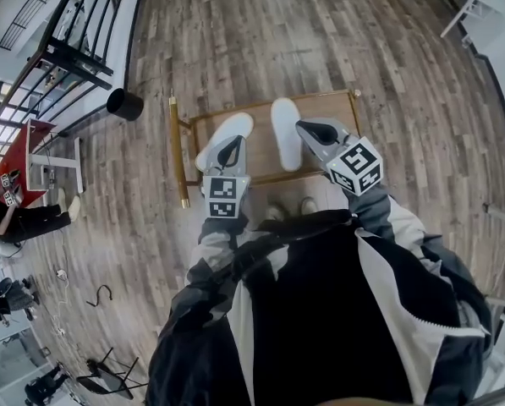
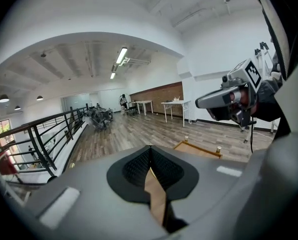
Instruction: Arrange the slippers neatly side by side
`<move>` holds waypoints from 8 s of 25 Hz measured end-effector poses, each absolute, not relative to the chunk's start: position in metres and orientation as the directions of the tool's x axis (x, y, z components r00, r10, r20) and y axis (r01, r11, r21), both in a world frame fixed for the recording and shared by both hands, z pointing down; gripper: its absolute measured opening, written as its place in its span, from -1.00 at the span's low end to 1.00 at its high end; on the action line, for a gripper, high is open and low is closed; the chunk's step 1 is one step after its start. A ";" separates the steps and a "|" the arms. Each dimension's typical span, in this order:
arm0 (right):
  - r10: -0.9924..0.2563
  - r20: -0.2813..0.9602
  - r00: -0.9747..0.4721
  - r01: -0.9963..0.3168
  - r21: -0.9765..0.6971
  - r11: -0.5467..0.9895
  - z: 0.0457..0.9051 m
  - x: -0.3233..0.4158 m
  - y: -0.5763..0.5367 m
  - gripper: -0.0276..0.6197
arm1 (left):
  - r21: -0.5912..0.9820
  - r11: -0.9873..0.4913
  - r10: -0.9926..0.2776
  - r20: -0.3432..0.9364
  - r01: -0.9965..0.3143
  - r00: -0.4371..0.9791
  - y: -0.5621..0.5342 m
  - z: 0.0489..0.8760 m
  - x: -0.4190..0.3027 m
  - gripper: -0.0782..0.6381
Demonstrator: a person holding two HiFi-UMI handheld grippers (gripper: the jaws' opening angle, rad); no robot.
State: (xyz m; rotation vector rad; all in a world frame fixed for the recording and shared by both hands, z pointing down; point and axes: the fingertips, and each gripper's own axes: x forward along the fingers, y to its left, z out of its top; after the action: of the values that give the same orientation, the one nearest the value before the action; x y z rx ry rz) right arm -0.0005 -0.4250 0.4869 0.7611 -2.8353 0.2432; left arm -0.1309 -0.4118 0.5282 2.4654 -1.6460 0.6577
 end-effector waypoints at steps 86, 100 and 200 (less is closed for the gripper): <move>-0.352 0.085 -0.932 -0.360 -0.106 0.927 0.453 -0.061 -0.425 -0.90 | 0.002 -0.269 -0.945 0.195 -0.963 0.264 -0.399 0.453 -0.191 -0.71; -0.389 0.115 -0.914 -0.401 -0.106 0.910 0.461 -0.049 -0.426 -0.90 | 0.112 -0.174 -0.924 0.326 -0.978 0.201 -0.404 0.518 -0.221 -0.71; -0.419 0.636 -0.649 -0.663 -0.201 0.721 0.661 -0.012 -0.492 -0.26 | 0.014 -0.462 -0.883 0.086 -0.887 0.462 -0.387 0.417 -0.157 -0.74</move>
State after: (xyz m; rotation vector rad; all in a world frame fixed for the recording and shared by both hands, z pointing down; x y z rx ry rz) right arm -0.0121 -0.4925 0.6608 0.8189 -2.3591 0.5697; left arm -0.1570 -0.3869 0.4173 2.6368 -1.5982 0.1020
